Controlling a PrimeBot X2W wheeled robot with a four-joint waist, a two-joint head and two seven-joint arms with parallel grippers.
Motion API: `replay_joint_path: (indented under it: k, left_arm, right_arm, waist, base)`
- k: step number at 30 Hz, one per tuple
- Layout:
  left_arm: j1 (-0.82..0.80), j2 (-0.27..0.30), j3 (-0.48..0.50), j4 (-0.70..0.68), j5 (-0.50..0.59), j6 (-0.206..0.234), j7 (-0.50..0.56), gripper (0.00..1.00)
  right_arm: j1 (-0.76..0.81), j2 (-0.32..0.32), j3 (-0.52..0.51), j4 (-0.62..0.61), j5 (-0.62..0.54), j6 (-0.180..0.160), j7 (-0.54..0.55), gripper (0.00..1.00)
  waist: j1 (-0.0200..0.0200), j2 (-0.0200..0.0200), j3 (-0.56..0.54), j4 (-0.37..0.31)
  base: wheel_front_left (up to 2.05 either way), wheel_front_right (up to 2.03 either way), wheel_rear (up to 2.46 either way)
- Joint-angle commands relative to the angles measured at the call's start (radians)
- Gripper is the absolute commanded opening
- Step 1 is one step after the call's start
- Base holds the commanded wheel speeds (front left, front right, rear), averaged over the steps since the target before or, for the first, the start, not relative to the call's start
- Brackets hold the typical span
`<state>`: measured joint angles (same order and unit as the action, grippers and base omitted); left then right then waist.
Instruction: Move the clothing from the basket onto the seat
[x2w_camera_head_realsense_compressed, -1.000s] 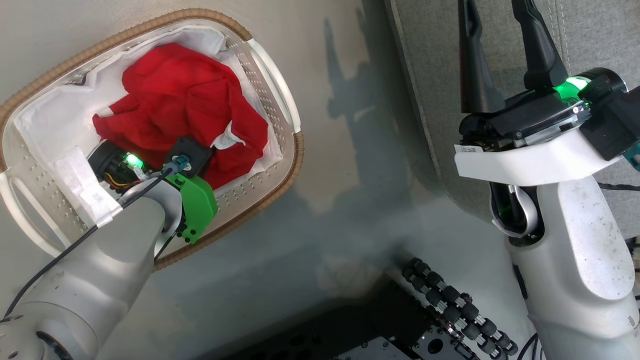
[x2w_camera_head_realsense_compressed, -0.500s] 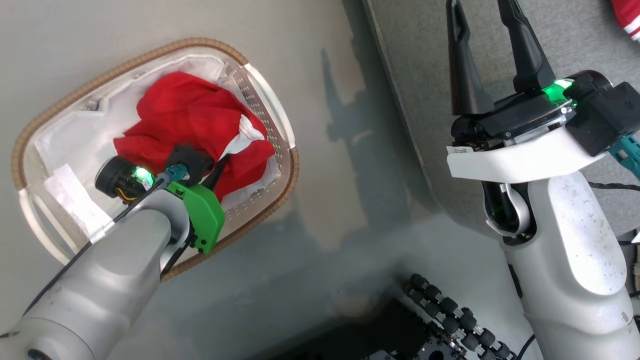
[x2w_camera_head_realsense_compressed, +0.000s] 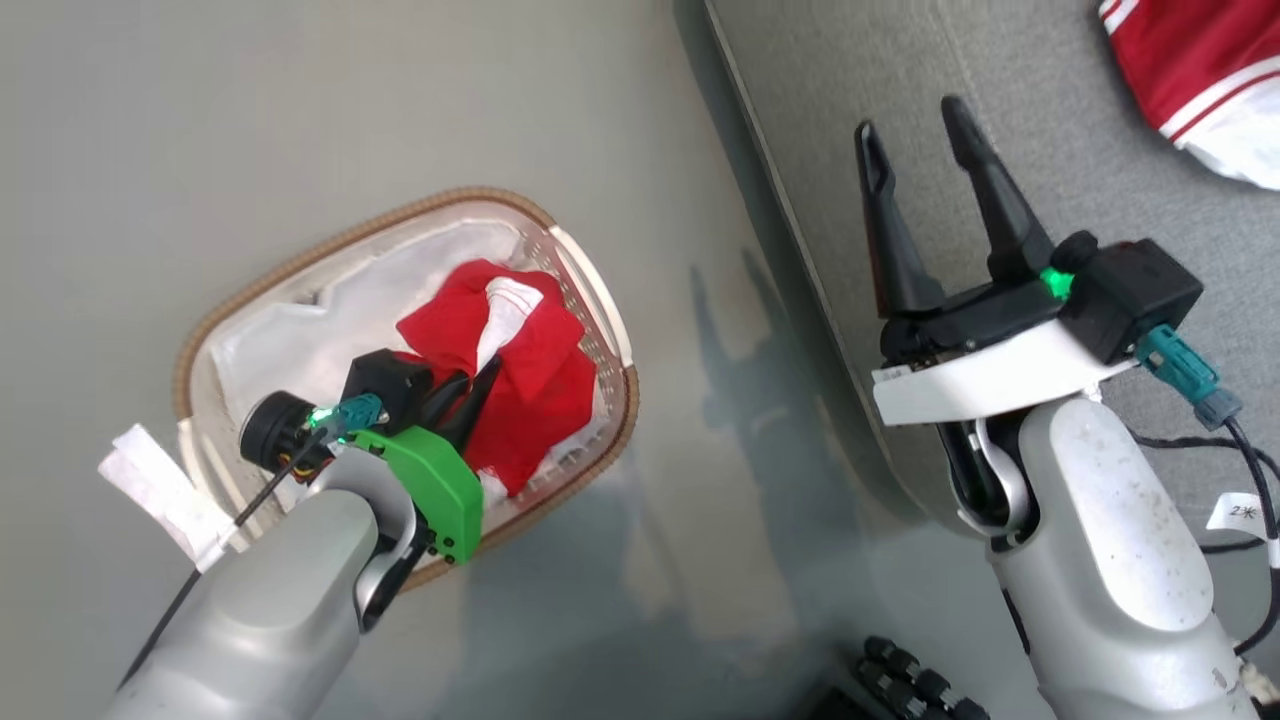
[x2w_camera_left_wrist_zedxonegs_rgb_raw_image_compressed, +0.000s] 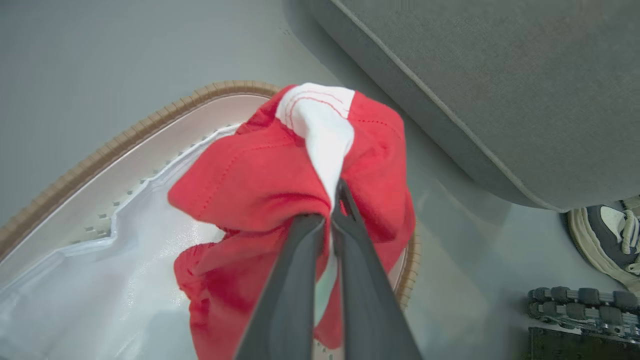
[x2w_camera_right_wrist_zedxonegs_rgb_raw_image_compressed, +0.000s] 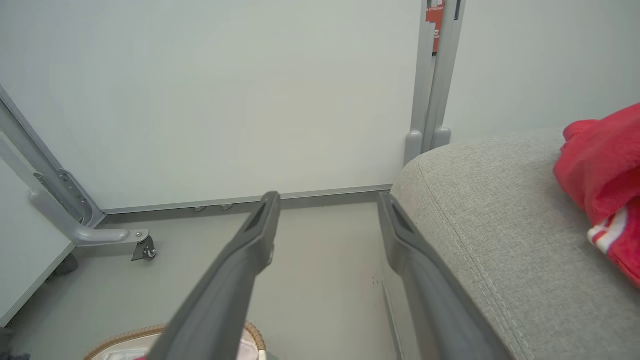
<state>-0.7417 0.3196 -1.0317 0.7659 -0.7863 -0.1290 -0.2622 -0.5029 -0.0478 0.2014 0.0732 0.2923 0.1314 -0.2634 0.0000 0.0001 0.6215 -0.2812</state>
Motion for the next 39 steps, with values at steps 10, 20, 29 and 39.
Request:
replay_joint_path:
  k: [10,20,29,39]
  left_arm:
    - [0.151,-0.029,0.179,-0.155,0.101,-0.003,-0.004,0.0]
    - [0.258,-0.047,0.321,-0.324,0.165,-0.003,-0.004,0.0]
    - [0.283,-0.081,0.419,-0.49,0.207,-0.003,-0.004,0.0]
    - [0.267,-0.116,0.491,-0.628,0.232,-0.003,-0.004,0.0]
  right_arm:
    - [0.134,-0.006,-0.016,0.068,-0.029,-0.001,-0.002,1.0]
    - [0.222,-0.005,-0.012,0.102,-0.016,-0.001,-0.002,1.0]
    - [0.298,-0.005,-0.018,0.121,-0.011,-0.001,-0.002,1.0]
    - [0.345,-0.005,-0.011,0.138,-0.003,-0.001,-0.002,1.0]
  waist:
    - [0.0,-0.0001,-0.272,0.148]
    - [0.0,-0.0001,-0.401,0.179]
    - [0.0,-0.0001,-0.496,0.193]
    - [0.0,-0.0001,-0.554,0.195]
  base:
    - [0.0,0.0,0.0]
    - [0.0,0.0,0.0]
    - [0.0,0.0,0.0]
    - [0.0,0.0,0.0]
